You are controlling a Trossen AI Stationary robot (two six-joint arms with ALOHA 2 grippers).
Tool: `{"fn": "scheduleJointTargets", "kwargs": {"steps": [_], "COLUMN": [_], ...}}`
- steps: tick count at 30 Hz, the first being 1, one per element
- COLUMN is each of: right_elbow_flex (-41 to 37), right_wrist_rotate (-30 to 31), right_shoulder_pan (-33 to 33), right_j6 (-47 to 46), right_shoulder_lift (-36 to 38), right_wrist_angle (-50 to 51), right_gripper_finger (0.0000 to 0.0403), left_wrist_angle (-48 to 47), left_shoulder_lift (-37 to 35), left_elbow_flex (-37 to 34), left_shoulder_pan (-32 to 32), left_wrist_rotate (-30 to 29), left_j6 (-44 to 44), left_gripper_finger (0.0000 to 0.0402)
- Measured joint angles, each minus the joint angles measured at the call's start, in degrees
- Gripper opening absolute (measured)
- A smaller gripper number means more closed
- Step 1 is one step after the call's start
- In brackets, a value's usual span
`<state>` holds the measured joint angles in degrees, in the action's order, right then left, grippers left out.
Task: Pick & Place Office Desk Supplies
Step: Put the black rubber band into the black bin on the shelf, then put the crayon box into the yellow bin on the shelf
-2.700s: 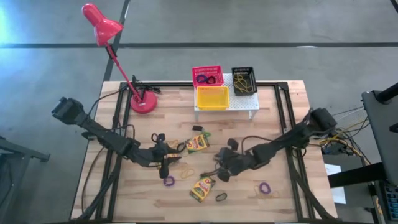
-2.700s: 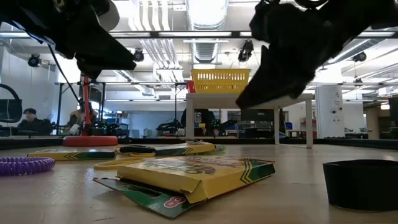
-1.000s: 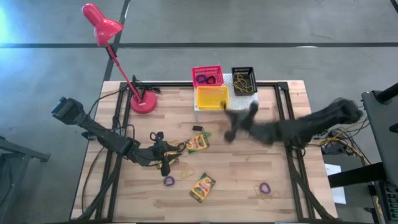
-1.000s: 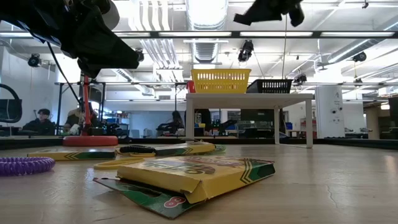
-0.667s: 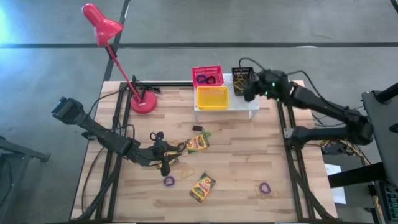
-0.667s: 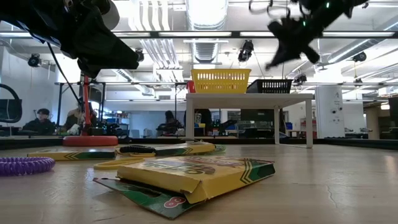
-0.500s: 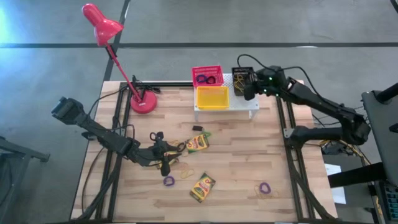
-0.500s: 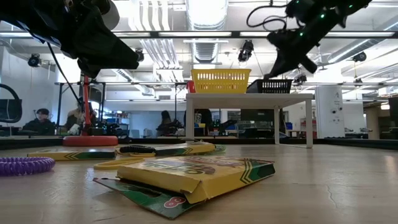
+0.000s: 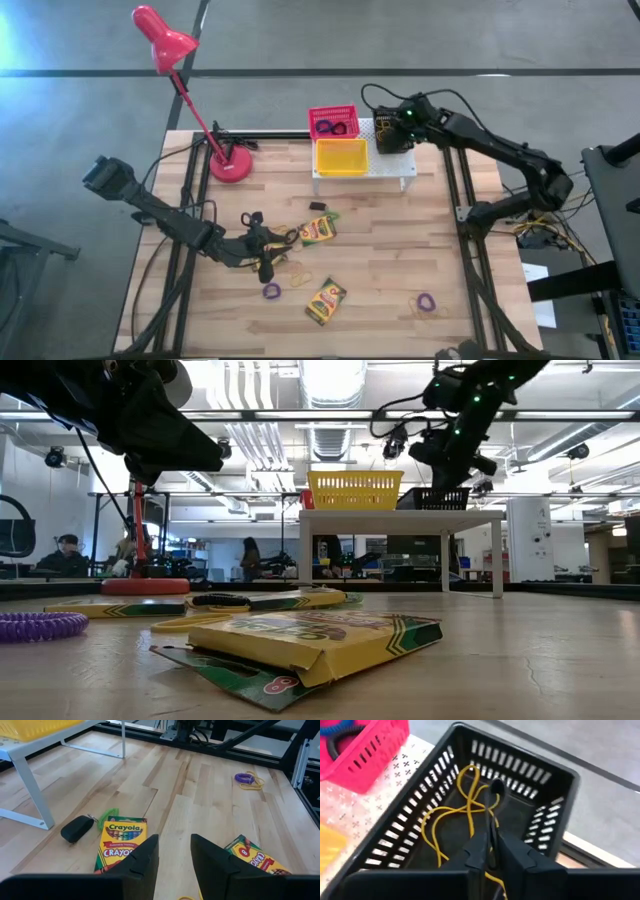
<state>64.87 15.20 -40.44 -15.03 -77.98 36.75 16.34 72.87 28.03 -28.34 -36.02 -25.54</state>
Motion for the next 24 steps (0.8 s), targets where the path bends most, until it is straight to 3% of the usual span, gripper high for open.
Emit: {"fn": "scheduleJointTargets", "kwargs": {"steps": [8, 14, 19, 24], "right_elbow_flex": [6.6, 5.8, 1.9, -6.1], "right_wrist_rotate": [2.9, 3.1, 8.3, 11.0], "right_shoulder_pan": [0.8, 8.1, 21.0, 42.2], "right_j6": [2.5, 1.0, -2.7, -8.7], "right_shoulder_lift": [-2.5, 3.0, 8.8, 10.4], "right_wrist_angle": [2.3, 2.5, 3.2, -3.0], "right_gripper_finger": [0.0127, 0.0144, 0.0133, 0.0119], "left_wrist_angle": [0.0, 0.0, 0.3, 0.7], "left_shoulder_lift": [0.0, 0.0, 0.0, 0.1], "left_elbow_flex": [0.0, 0.0, 0.0, 0.0], "left_shoulder_pan": [-0.1, -0.1, -0.1, -0.1], "left_wrist_rotate": [0.0, 0.7, 1.1, 6.3], "left_j6": [-0.4, -0.5, -0.5, -0.4], "left_gripper_finger": [0.0119, 0.0119, 0.0119, 0.0119]}}
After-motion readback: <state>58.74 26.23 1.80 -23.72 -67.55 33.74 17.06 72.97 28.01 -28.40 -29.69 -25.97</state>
